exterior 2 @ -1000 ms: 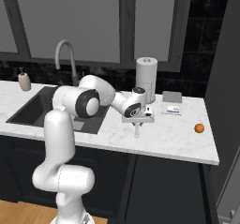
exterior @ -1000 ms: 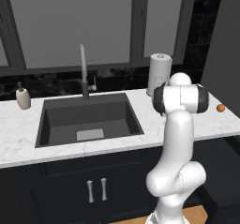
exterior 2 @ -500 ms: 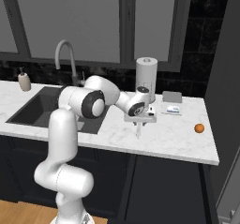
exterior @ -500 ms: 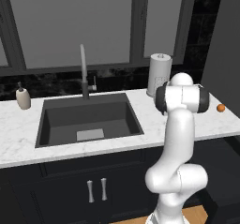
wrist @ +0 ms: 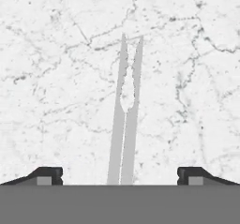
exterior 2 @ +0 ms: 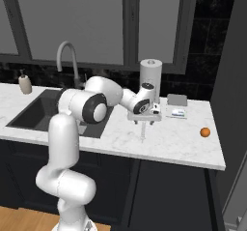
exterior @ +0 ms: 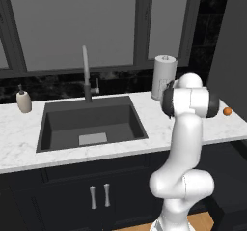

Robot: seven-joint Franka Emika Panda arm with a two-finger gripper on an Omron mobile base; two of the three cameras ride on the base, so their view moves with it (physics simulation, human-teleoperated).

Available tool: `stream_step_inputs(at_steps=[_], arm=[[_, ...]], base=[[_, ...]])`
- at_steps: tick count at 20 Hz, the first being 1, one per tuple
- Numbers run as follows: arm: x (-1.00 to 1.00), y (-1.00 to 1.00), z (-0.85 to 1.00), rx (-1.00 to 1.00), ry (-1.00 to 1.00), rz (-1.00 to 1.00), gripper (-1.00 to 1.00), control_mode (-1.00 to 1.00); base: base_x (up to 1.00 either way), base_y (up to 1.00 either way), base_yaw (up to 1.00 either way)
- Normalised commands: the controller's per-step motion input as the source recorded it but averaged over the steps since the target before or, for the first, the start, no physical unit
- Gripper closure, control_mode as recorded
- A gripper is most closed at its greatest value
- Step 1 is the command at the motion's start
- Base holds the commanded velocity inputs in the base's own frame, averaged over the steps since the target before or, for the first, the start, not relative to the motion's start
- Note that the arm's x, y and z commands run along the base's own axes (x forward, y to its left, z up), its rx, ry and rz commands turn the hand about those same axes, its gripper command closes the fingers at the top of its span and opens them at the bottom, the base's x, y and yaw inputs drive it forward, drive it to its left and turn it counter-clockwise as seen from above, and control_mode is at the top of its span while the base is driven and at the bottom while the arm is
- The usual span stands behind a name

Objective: Pick the tongs from the drawer and place it on the counter.

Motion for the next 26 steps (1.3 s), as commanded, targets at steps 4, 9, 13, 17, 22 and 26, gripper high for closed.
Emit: stream_step_inputs(at_steps=[4,9,13,17,22,26], arm=[[-0.40,0.63,0.99,0.00,0.05,0.00,-1.00,-1.00],[-0.75,0.89,0.59,-0.04,0.07,0.00,-1.00,-1.00],[-0.83,1.00,0.20,-0.11,0.06,-0.02,-1.00,-1.00],[-0.42,0.88,0.72,0.00,0.08,-0.04,-1.00,-1.00],[-0.56,0.27,0.73,0.01,0.01,0.00,-1.00,-1.00],[-0.70,0.29,0.60,0.00,0.00,0.00,-1.00,-1.00]], base=[[0.00,0.00,0.00],[0.00,0.00,0.00],[0.00,0.00,0.00],[0.00,0.00,0.00],[0.00,0.00,0.00],[0.00,0.00,0.00]])
